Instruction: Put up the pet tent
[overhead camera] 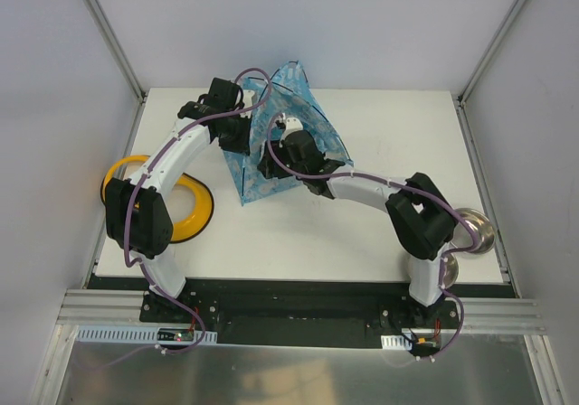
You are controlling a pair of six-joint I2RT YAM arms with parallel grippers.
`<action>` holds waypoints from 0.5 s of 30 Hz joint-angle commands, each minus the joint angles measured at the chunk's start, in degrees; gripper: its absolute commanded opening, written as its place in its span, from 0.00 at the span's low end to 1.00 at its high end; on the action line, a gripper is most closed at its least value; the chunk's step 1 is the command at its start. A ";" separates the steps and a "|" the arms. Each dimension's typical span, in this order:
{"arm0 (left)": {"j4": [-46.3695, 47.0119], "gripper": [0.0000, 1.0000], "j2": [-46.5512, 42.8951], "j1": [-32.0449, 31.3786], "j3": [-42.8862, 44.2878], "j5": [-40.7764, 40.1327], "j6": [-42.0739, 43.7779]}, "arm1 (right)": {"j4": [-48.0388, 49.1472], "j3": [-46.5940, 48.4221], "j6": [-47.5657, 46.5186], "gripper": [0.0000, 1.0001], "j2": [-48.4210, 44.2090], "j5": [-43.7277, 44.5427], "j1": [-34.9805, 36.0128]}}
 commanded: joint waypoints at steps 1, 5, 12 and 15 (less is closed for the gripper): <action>-3.89 0.00 -2.08 -0.26 1.04 0.59 -1.78 | 3.63 2.43 1.76 0.47 -0.29 7.60 -0.07; -3.89 0.00 -1.99 -0.26 1.04 0.51 -1.69 | 3.89 1.37 3.69 0.20 -0.55 10.51 -0.69; -4.07 0.00 -2.52 -0.26 1.66 1.91 -1.78 | 4.68 5.23 8.60 0.00 5.32 5.08 -3.23; -4.07 0.00 -3.04 -0.26 1.66 3.75 -1.51 | 4.59 10.14 13.86 0.00 10.33 -8.25 -6.13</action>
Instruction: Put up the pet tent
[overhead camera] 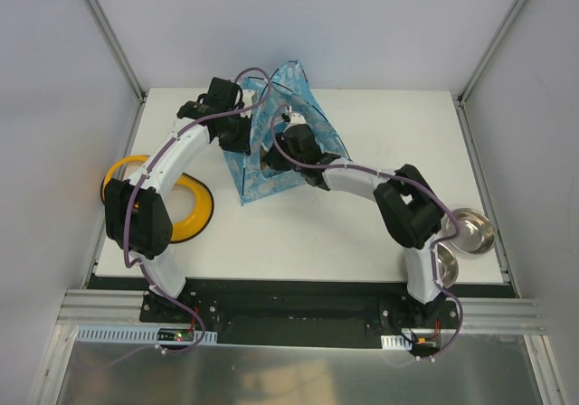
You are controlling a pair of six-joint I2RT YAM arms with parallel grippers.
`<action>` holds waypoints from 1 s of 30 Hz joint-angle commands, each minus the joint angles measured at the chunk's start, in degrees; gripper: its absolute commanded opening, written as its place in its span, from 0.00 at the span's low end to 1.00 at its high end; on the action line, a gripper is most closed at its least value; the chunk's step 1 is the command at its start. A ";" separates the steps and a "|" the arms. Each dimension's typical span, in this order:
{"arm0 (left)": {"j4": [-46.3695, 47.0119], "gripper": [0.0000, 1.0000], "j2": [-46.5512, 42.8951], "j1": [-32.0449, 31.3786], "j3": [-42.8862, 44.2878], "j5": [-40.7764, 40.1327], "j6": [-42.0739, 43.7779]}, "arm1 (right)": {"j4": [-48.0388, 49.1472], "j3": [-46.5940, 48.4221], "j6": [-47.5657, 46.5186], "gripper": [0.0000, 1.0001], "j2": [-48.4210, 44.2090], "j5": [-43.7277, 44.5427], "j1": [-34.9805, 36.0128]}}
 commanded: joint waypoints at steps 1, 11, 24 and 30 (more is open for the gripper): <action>-3.96 0.00 -3.22 -0.26 1.35 3.80 -1.19 | 3.63 8.36 8.59 0.00 7.08 -16.08 -5.19; -3.87 0.00 -4.72 -0.26 1.61 3.19 0.49 | -5.24 6.28 5.72 0.00 4.65 -27.99 -6.17; -3.87 0.00 -3.75 -0.26 2.06 1.52 -0.04 | -4.55 -4.27 3.42 0.52 -4.75 -14.74 -3.45; -3.87 0.00 -2.96 -0.26 1.79 0.47 -0.22 | -1.82 -10.59 5.70 0.58 -13.63 -5.33 -3.19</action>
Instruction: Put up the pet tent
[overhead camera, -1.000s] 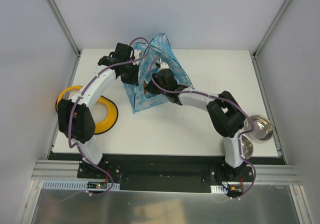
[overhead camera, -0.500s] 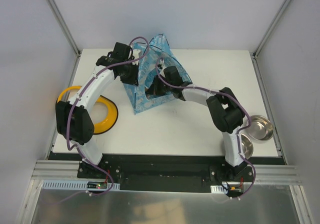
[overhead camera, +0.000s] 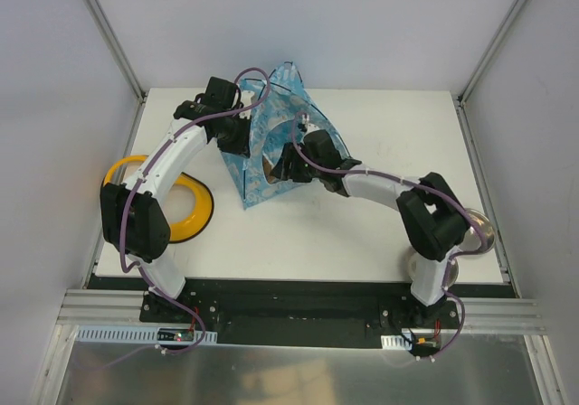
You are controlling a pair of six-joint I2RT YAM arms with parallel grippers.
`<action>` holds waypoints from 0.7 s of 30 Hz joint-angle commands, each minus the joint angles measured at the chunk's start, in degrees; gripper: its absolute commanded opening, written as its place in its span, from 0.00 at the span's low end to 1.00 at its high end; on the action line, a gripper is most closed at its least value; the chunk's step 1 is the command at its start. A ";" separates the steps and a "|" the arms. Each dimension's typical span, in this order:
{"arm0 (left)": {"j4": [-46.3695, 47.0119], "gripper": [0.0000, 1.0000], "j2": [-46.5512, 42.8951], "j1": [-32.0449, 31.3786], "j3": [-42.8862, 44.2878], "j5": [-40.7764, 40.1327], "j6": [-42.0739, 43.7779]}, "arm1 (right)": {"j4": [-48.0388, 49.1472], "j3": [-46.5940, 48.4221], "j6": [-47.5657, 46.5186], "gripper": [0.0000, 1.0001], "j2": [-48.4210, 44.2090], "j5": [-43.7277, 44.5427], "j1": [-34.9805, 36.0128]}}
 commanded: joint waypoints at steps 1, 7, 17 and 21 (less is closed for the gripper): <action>-1.07 0.00 -1.12 -0.26 1.46 -1.66 -0.96 | 2.99 -5.11 2.23 0.60 -10.49 11.00 0.49; -0.99 0.00 -1.12 -0.26 1.38 -1.48 -0.87 | -0.96 -12.07 6.62 0.71 -18.58 32.53 0.23; -0.99 0.00 -1.65 -0.26 0.94 -1.13 -0.78 | 0.53 -10.06 2.68 0.58 -14.30 35.64 -3.46; -0.99 0.00 -1.65 -0.27 0.85 -1.04 -0.87 | -1.05 -6.45 2.59 0.48 -11.74 35.73 -4.43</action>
